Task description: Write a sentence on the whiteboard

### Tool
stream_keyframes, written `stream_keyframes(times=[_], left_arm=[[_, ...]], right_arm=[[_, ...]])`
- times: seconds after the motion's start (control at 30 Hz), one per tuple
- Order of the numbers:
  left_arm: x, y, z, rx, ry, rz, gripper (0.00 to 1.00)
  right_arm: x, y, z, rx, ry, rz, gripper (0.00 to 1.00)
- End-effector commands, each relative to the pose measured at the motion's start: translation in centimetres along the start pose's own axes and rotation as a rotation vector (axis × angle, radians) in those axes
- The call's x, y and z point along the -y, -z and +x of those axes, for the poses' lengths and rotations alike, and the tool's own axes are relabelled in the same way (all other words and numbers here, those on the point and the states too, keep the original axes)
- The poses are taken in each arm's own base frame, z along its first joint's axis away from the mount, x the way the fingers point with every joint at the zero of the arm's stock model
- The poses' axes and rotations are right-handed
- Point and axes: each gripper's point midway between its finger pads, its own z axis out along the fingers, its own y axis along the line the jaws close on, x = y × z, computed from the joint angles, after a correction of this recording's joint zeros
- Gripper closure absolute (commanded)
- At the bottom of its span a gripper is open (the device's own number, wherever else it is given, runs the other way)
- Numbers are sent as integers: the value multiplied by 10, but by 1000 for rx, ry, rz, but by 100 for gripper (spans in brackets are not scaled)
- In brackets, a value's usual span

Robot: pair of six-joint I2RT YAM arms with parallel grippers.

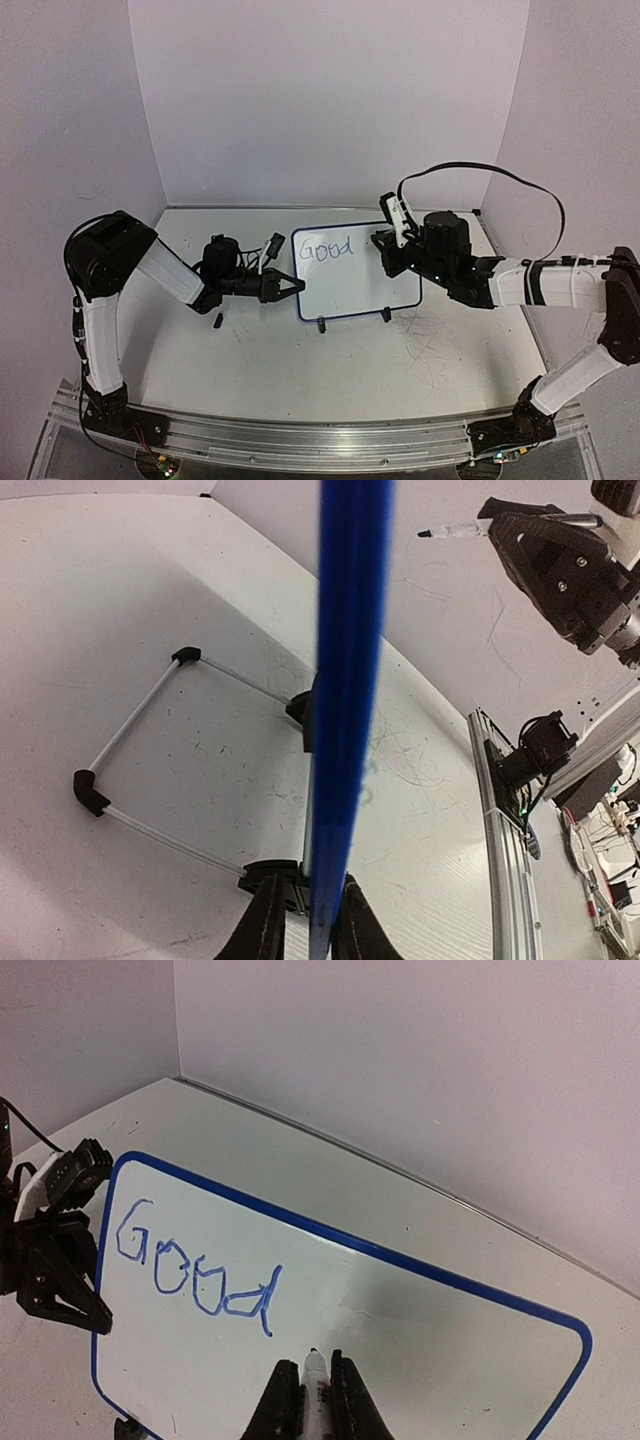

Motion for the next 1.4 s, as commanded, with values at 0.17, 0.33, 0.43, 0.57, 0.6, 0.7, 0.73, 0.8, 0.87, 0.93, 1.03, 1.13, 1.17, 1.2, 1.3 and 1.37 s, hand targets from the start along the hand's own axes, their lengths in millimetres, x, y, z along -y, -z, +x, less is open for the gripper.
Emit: stream_keyframes(times=[0.17, 0.33, 0.43, 0.57, 0.6, 0.7, 0.73, 0.8, 0.87, 0.93, 1.03, 1.13, 1.17, 1.2, 1.3, 1.37], left_arm=[[-9, -2, -5, 26, -115, -60, 100], [-9, 2, -5, 28, -152, -86, 100], [-10, 2, -3, 23, -155, -91, 100], [-9, 1, -4, 20, -158, -88, 100], [-10, 1, -3, 19, -158, -89, 100], [-9, 2, -4, 19, -162, -90, 100], [-9, 2, -4, 18, -162, -90, 100], [-8, 2, -4, 14, -164, -87, 100], [-8, 3, -4, 12, -166, -87, 100], [-7, 3, -4, 11, -171, -89, 100], [-8, 3, -4, 7, -173, -93, 100], [-7, 3, -6, 8, -177, -92, 100], [-7, 3, -5, 6, -176, -93, 100], [-7, 3, -5, 7, -177, -93, 100], [-8, 3, -6, 6, -178, -96, 100], [-8, 3, -5, 5, -178, -98, 100]], right_arm=[[1, -9, -24, 76, 7, 10, 100], [2, -12, -17, 60, -3, 19, 100], [3, -11, -16, 58, -1, 29, 100], [7, -9, -20, 74, 1, 45, 100], [7, -9, -21, 75, 1, 46, 100], [6, -11, -24, 83, 1, 43, 100], [6, -11, -25, 90, 1, 40, 100], [6, -12, -26, 95, -1, 42, 100], [6, -14, -27, 96, 0, 46, 100], [6, -15, -27, 95, 1, 42, 100], [6, -16, -26, 94, 1, 45, 100], [7, -16, -25, 92, 2, 52, 100], [7, -16, -25, 90, 3, 52, 100], [7, -17, -25, 90, 3, 52, 100], [10, -17, -24, 87, 2, 67, 100], [11, -17, -23, 85, 1, 76, 100]])
